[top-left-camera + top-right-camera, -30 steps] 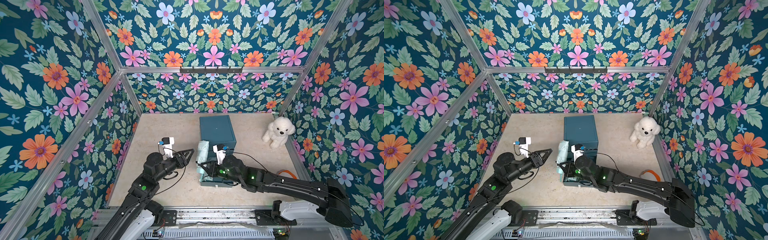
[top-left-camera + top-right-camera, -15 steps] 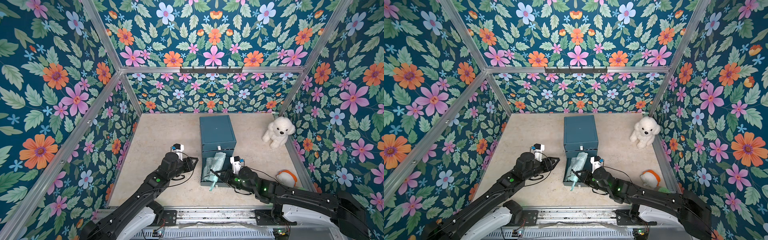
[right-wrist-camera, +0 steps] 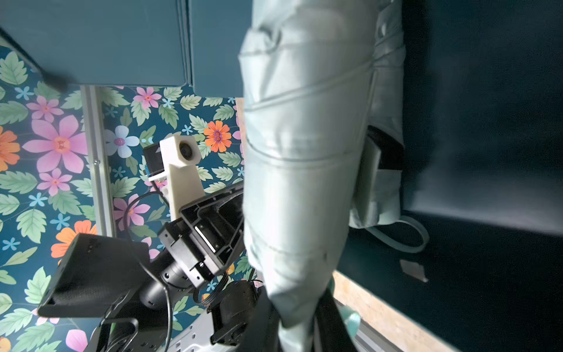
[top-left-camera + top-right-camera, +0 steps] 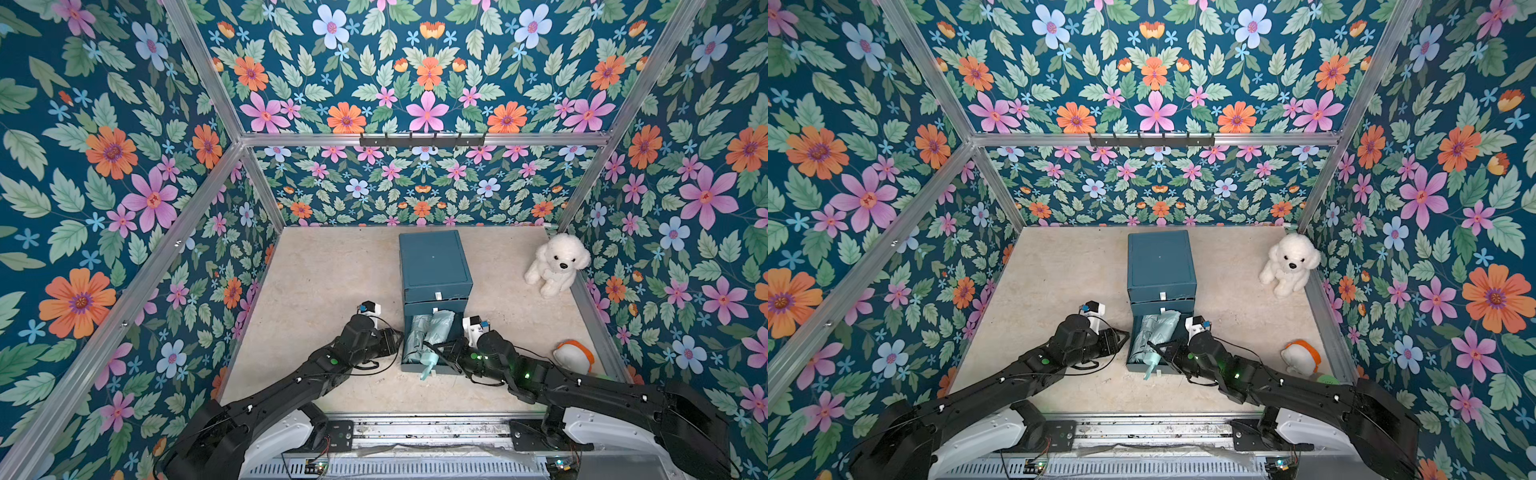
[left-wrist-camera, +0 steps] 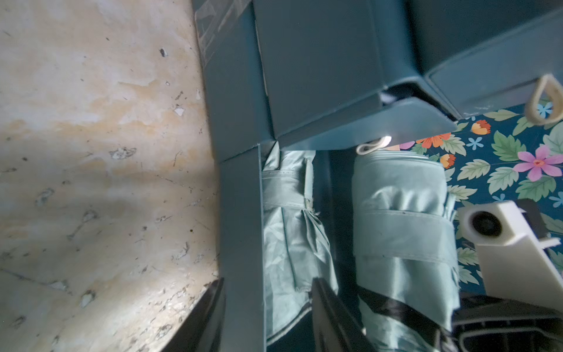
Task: Place the umbrella in the drawer by color
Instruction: Place the umbrella in the drawer.
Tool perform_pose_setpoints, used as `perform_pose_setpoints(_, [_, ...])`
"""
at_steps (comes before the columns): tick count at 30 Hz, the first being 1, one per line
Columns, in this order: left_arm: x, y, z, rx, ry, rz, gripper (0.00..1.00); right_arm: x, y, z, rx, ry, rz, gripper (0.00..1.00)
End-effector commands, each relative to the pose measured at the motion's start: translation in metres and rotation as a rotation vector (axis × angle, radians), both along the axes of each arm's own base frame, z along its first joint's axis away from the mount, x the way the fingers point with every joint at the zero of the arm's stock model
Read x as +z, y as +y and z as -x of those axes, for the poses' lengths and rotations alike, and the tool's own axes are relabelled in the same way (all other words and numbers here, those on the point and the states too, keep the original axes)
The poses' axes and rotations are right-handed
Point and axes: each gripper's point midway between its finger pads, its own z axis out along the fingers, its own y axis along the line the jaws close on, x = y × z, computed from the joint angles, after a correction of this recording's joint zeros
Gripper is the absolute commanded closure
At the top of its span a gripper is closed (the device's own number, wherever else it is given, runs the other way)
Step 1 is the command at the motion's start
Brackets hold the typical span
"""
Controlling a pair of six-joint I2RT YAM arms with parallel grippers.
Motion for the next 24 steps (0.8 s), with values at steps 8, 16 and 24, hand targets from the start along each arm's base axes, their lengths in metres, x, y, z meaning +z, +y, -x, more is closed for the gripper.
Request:
perform_pose_setpoints(8, [0.001,-0.006,-0.007,0.006,-0.032,-0.001,0.51,-0.005,0.002,-0.012,0.008,0.019,-0.024,1.0])
perform_pose_setpoints(16, [-0.007,-0.004,-0.006,0.004,-0.026,-0.039,0.53,-0.02,0.0,-0.02,0.018,0.038,0.004,1.0])
perform_pose_setpoints(24, [-0.009,-0.006,-0.004,-0.006,-0.026,-0.058,0.55,-0.034,-0.002,-0.026,0.035,0.014,0.123,1.0])
